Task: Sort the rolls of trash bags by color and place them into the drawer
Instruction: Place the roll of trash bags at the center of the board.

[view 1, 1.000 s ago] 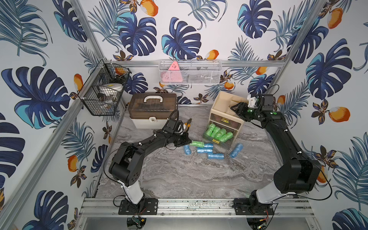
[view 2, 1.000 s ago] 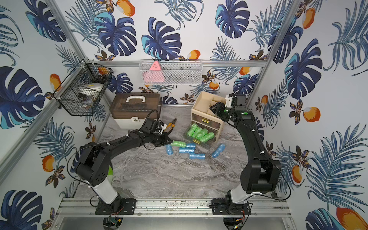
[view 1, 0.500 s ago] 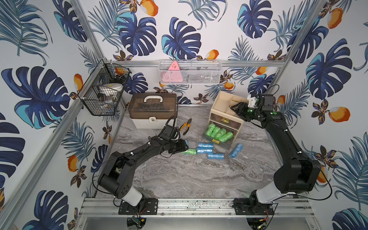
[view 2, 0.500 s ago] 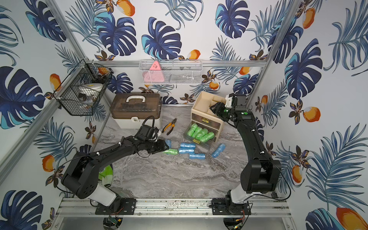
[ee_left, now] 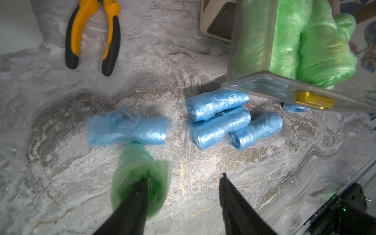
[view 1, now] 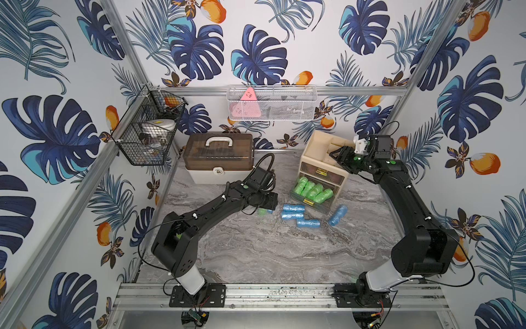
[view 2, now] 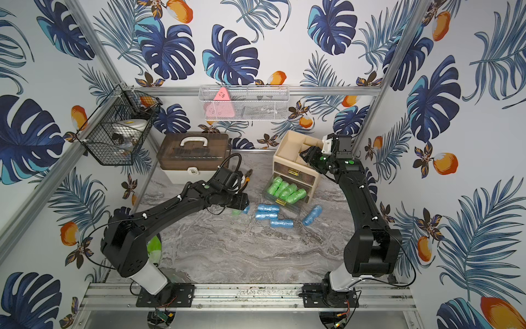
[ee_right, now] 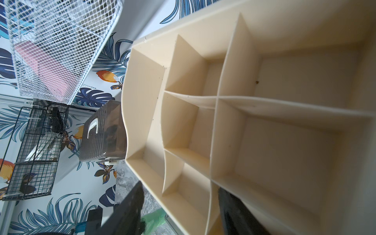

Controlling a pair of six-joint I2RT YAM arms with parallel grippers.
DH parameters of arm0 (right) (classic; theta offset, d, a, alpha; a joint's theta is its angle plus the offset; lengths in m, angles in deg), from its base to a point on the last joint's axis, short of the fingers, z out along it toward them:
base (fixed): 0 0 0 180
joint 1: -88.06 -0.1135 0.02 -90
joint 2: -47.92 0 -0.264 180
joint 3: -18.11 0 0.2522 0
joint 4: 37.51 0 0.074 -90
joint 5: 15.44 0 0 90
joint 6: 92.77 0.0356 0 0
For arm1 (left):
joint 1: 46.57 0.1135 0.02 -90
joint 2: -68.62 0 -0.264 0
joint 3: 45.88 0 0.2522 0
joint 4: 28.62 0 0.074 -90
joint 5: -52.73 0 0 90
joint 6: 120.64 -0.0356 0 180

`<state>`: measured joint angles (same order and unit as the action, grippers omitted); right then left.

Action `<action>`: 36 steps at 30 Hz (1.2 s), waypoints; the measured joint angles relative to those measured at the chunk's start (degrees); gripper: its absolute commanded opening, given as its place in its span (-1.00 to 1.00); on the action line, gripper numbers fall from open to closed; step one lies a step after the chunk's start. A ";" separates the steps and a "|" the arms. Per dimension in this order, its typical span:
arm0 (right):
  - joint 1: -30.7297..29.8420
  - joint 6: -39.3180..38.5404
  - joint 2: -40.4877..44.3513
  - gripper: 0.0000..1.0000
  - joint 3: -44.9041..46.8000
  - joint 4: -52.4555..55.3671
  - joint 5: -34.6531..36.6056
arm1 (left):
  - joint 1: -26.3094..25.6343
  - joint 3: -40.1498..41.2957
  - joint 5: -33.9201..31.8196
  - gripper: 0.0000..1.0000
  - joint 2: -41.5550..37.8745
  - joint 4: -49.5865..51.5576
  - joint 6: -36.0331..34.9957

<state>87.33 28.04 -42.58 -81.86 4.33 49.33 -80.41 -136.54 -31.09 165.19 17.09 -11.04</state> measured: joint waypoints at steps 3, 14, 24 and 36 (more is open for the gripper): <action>-0.02 0.04 -0.28 0.23 -0.22 -0.33 -0.24 | -1.49 -3.50 -0.35 0.19 2.97 1.68 -3.63; -0.02 0.07 -0.31 0.25 -0.02 -0.98 -0.79 | -5.11 -9.18 -0.85 0.20 10.45 4.94 -11.76; -0.02 0.07 0.11 0.26 0.59 -1.77 -0.83 | -5.07 2.56 -1.55 0.15 4.72 1.66 -5.73; -0.04 0.04 0.81 0.26 1.22 -1.88 -0.79 | -5.33 16.28 10.32 -0.02 -1.31 2.95 1.66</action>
<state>87.29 28.08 -41.77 -80.64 2.45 48.54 -85.75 -120.26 -20.78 163.88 20.04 -9.38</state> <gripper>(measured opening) 0.628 0.489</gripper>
